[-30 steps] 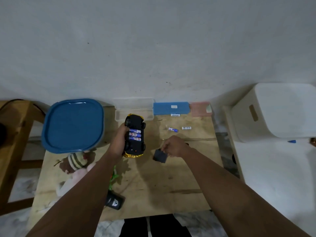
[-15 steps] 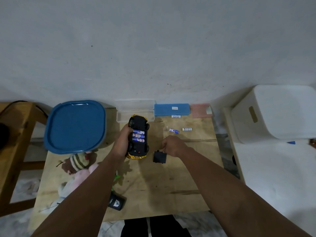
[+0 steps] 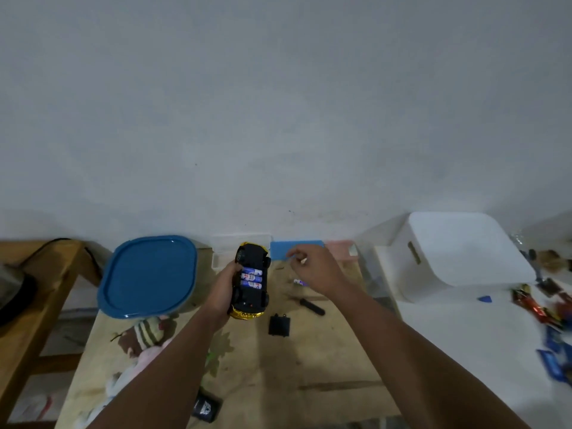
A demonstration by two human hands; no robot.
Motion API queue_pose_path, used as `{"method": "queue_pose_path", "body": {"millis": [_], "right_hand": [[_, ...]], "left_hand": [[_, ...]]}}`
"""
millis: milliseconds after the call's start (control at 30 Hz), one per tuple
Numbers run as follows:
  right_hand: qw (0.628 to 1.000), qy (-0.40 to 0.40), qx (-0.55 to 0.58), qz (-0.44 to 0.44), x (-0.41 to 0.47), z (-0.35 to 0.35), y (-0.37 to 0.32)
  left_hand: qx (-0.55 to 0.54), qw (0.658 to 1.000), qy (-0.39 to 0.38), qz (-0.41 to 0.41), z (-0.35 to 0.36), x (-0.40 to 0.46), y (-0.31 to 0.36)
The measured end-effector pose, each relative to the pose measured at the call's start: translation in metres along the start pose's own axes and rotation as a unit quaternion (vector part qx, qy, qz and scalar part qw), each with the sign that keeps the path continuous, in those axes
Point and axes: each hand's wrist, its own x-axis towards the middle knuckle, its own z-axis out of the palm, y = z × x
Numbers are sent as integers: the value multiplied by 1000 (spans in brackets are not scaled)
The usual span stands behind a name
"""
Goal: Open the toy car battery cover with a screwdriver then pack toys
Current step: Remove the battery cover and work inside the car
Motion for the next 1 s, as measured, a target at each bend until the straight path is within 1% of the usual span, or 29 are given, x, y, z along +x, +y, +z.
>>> {"method": "queue_pose_path", "body": {"millis": [67, 100, 167, 233, 300, 367, 467, 533, 633, 767, 867, 1000], "right_hand": [[998, -21, 25, -46, -2, -4, -26], [997, -37, 18, -62, -3, -4, -36], [997, -54, -6, -61, -5, -1, -48], [998, -45, -12, -39, -8, 3, -52], [1000, -25, 6, -11, -11, 8, -54], [999, -12, 28, 17, -13, 12, -55], [993, -19, 82, 79, -13, 16, -62], [984, -28, 124, 129, -14, 18, -65], [965, -39, 173, 194, -16, 21, -68], [932, -45, 242, 265, -18, 26, -67], [888, -52, 318, 327, -19, 24, -69], [837, -92, 384, 379, -21, 22, -65]], "left_hand": [[11, 1000, -10, 15, 6, -4, 5], [23, 999, -17, 22, 9, -5, 7], [38, 998, -29, 31, 13, -10, 11], [45, 998, -33, 42, 15, -13, 14], [50, 997, -26, 56, 17, -15, 14], [66, 994, -24, 87, 18, -17, 13], [99, 984, -6, 149, 23, -24, 10], [101, 980, 15, 169, 27, -27, 7], [116, 976, 43, 180, 32, -32, 3], [135, 967, 53, 207, 36, -36, -2], [133, 967, 60, 207, 34, -35, -3], [146, 968, 52, 198, 32, -34, -1]]}}
